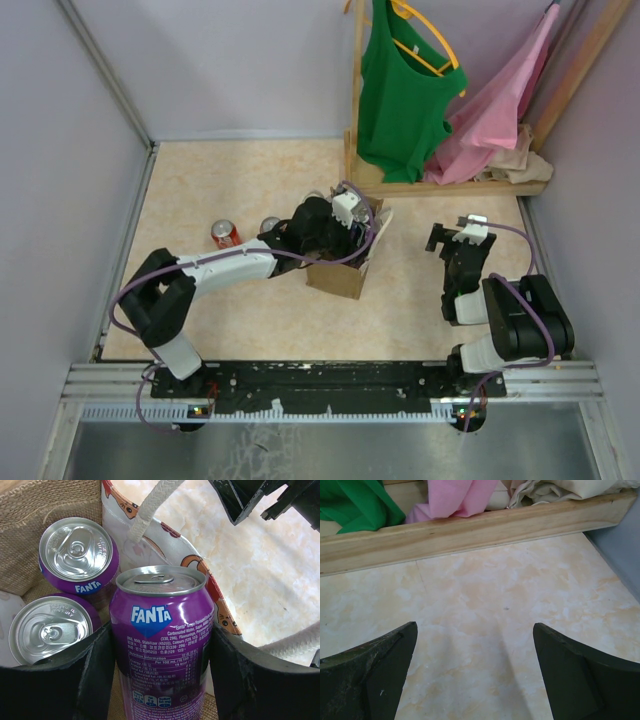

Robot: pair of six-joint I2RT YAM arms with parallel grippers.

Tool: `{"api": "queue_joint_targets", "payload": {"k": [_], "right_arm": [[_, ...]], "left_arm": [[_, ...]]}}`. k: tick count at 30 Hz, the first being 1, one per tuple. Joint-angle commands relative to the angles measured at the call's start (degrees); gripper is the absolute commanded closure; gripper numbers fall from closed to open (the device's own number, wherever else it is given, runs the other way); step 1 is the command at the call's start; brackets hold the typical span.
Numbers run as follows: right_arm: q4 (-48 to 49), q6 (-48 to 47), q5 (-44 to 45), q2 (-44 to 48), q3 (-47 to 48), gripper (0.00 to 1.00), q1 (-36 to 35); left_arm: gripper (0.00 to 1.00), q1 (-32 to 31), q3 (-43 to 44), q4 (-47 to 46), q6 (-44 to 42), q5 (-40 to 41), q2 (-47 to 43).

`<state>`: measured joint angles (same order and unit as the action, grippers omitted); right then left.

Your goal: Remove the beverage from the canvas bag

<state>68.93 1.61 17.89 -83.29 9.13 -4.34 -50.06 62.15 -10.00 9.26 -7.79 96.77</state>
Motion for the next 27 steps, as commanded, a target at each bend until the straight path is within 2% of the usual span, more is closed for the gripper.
{"api": "queue_joint_targets", "payload": {"k": [1, 3, 9, 12, 13, 17, 22, 27], "right_arm": [[1.91, 0.24, 0.10, 0.23, 0.98, 0.01, 0.13], [1.95, 0.21, 0.12, 0.23, 0.98, 0.01, 0.13], [1.91, 0.17, 0.09, 0.23, 0.97, 0.01, 0.14], [1.87, 0.23, 0.12, 0.24, 0.98, 0.01, 0.13], [1.91, 0.21, 0.11, 0.23, 0.94, 0.01, 0.12], [1.93, 0.21, 0.08, 0.23, 0.98, 0.01, 0.12], [1.88, 0.23, 0.08, 0.22, 0.98, 0.01, 0.12], [1.91, 0.19, 0.04, 0.23, 0.96, 0.01, 0.13]], "left_arm": [[0.47, -0.26, 0.86, -6.00, 0.93, -1.62, -0.41], [0.35, -0.27, 1.02, -5.91, 1.11, -1.80, -0.28], [0.30, -0.26, 1.00, -5.41, 1.27, -1.97, 0.15], [0.11, -0.24, 1.41, -4.94, 1.38, -2.28, 0.53], [0.09, -0.25, 1.58, -4.74, 1.38, -2.39, 0.72], [0.07, -0.25, 1.92, -4.25, 1.22, -2.43, 1.07], [0.15, -0.22, 2.13, -3.62, 1.07, -2.29, 1.23], [0.11, -0.24, 3.03, -1.58, 1.09, -1.10, 1.65]]}}
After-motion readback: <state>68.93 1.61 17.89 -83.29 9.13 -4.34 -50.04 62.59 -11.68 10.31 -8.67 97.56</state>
